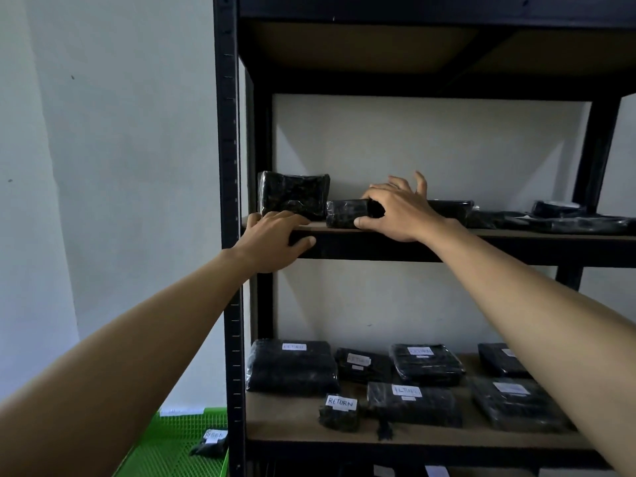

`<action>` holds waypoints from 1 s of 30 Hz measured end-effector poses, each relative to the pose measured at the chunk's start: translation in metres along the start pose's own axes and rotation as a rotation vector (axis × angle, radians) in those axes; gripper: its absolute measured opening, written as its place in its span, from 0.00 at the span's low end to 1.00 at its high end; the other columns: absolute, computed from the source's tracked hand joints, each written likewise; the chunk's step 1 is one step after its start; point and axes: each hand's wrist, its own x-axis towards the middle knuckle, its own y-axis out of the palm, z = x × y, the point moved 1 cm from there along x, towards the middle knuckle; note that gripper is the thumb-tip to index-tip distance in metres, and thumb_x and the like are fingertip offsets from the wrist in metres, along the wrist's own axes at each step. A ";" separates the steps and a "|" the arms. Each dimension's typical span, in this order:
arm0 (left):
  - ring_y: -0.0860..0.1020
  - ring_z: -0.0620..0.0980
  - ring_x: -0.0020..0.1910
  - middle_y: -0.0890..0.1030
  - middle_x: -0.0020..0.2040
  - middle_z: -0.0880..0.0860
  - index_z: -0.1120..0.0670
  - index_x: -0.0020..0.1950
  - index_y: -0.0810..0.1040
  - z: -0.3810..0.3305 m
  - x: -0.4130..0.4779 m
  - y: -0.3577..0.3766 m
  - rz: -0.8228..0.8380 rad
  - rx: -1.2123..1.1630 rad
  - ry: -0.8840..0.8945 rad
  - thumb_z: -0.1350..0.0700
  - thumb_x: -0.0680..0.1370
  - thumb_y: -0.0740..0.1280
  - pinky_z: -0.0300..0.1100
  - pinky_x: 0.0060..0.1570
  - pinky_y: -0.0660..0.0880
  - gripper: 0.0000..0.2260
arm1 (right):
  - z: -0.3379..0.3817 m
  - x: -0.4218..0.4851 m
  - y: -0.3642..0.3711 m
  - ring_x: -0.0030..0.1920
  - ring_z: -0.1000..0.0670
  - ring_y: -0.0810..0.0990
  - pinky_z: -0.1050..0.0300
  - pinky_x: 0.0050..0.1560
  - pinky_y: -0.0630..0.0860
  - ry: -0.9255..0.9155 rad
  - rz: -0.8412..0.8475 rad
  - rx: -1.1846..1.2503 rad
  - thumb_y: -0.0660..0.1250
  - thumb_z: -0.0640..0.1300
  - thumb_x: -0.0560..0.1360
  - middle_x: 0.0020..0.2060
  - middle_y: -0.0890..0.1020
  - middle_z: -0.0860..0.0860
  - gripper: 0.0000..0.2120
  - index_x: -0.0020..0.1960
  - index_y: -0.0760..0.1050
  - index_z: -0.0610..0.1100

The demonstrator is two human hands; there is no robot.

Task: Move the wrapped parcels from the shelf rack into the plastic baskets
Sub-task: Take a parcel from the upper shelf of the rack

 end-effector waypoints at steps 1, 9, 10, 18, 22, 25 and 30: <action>0.69 0.52 0.67 0.74 0.66 0.48 0.48 0.69 0.70 0.002 -0.004 0.000 -0.016 0.030 0.026 0.40 0.78 0.58 0.54 0.66 0.58 0.22 | -0.002 0.001 0.000 0.76 0.47 0.57 0.37 0.71 0.35 -0.011 -0.002 0.018 0.63 0.65 0.74 0.73 0.68 0.50 0.26 0.67 0.71 0.52; 0.73 0.52 0.62 0.78 0.62 0.50 0.52 0.69 0.69 -0.006 -0.010 0.005 -0.169 -0.028 -0.012 0.38 0.78 0.59 0.53 0.68 0.57 0.25 | -0.009 -0.006 0.005 0.72 0.52 0.67 0.41 0.73 0.36 -0.175 -0.182 0.003 0.63 0.64 0.75 0.67 0.76 0.52 0.28 0.68 0.73 0.48; 0.74 0.52 0.62 0.78 0.62 0.50 0.52 0.70 0.68 -0.010 -0.007 0.004 -0.177 -0.092 -0.048 0.38 0.78 0.59 0.52 0.67 0.57 0.26 | -0.010 -0.008 0.008 0.70 0.51 0.69 0.41 0.72 0.38 -0.213 -0.236 -0.005 0.63 0.64 0.75 0.65 0.78 0.52 0.27 0.67 0.75 0.48; 0.77 0.46 0.55 0.82 0.52 0.43 0.44 0.62 0.75 -0.021 0.022 0.005 -0.066 -0.400 -0.092 0.30 0.70 0.58 0.55 0.65 0.66 0.27 | -0.010 -0.024 0.029 0.60 0.46 0.78 0.49 0.61 0.60 -0.377 -0.563 0.072 0.71 0.55 0.73 0.62 0.79 0.49 0.19 0.57 0.79 0.44; 0.78 0.45 0.53 0.82 0.50 0.42 0.44 0.59 0.77 -0.023 0.023 0.011 -0.119 -0.446 -0.088 0.33 0.72 0.60 0.54 0.63 0.67 0.23 | -0.010 -0.022 0.032 0.62 0.39 0.75 0.49 0.63 0.62 -0.359 -0.467 0.172 0.75 0.47 0.71 0.69 0.71 0.42 0.20 0.60 0.76 0.43; 0.77 0.45 0.55 0.81 0.51 0.41 0.45 0.61 0.77 -0.026 0.018 0.013 -0.211 -0.429 -0.082 0.40 0.76 0.64 0.45 0.61 0.58 0.17 | -0.006 -0.024 0.032 0.63 0.35 0.74 0.46 0.63 0.70 -0.334 -0.414 0.257 0.75 0.43 0.71 0.70 0.69 0.40 0.20 0.61 0.74 0.42; 0.76 0.45 0.56 0.82 0.52 0.41 0.45 0.61 0.77 -0.030 0.016 0.013 -0.247 -0.456 -0.094 0.42 0.76 0.66 0.42 0.58 0.54 0.16 | -0.003 -0.026 0.029 0.64 0.38 0.74 0.47 0.62 0.74 -0.333 -0.404 0.288 0.74 0.41 0.73 0.68 0.70 0.39 0.18 0.60 0.76 0.37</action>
